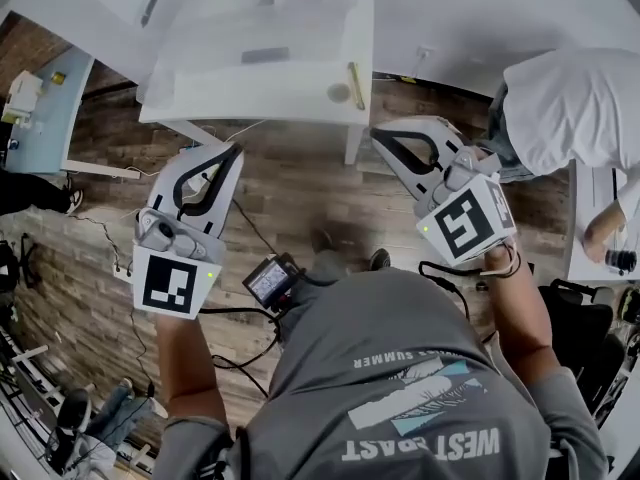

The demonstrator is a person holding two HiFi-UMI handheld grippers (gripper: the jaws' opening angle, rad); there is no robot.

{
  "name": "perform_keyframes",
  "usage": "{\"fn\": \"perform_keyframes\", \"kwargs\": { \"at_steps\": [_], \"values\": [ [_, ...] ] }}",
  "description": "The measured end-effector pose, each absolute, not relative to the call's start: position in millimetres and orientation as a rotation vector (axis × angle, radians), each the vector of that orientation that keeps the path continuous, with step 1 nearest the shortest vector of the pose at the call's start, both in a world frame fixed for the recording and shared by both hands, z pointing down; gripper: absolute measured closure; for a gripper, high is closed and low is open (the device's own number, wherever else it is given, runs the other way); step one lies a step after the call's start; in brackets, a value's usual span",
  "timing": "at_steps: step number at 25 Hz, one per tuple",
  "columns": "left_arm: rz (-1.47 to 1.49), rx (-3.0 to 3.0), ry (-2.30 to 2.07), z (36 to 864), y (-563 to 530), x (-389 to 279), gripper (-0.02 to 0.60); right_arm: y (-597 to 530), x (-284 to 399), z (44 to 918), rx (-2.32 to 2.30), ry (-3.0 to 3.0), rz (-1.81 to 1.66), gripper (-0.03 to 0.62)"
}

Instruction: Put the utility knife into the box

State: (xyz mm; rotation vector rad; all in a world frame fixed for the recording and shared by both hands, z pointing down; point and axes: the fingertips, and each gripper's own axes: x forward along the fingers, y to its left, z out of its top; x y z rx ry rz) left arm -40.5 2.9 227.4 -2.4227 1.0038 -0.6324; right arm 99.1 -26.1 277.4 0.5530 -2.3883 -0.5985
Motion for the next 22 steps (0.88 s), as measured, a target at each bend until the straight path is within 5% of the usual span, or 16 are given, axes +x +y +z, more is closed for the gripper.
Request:
{"fn": "perform_keyframes", "kwargs": {
  "at_steps": [22],
  "values": [
    [-0.647,-2.512,0.956,257,-122,-62,0.572,-158,69,344,0.533,-2.343,-0.411,0.533]
  ]
}}
